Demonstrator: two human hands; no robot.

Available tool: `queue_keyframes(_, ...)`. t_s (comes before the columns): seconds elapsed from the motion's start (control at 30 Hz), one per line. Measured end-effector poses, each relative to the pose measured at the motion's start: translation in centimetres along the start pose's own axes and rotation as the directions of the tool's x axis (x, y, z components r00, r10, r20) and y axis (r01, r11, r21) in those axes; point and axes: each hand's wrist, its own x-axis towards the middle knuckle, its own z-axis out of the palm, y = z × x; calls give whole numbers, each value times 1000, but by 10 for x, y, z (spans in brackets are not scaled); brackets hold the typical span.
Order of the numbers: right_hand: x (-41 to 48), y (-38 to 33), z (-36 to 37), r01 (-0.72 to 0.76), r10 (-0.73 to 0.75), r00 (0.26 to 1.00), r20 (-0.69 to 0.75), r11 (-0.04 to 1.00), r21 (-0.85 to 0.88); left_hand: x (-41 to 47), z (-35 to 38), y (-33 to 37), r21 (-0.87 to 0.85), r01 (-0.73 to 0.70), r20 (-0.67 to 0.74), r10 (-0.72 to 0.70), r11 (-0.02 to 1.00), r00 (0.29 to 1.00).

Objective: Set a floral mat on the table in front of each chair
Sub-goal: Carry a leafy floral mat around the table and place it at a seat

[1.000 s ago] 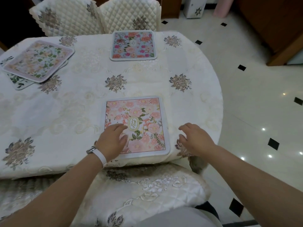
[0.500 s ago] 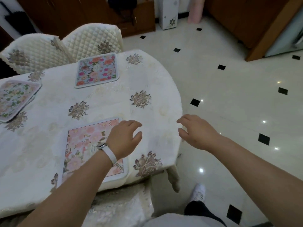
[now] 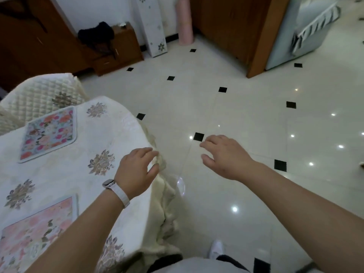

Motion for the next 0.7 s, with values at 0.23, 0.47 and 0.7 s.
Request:
queue_keyframes(0.23,15,52,-19,-82,82,997,-2,997,10,67,12,30,-73,-59,-32,57,996,998)
queue_keyframes(0.47,76,93,-21,-121,122,991,61,993,-11,148,28,16,-126,-87,-83,77,988,994)
queue_keyframes(0.7,193,130,-13,-131,133,981,141,991,-18,261,54,-37,-239,-57,-80,39,969,996)
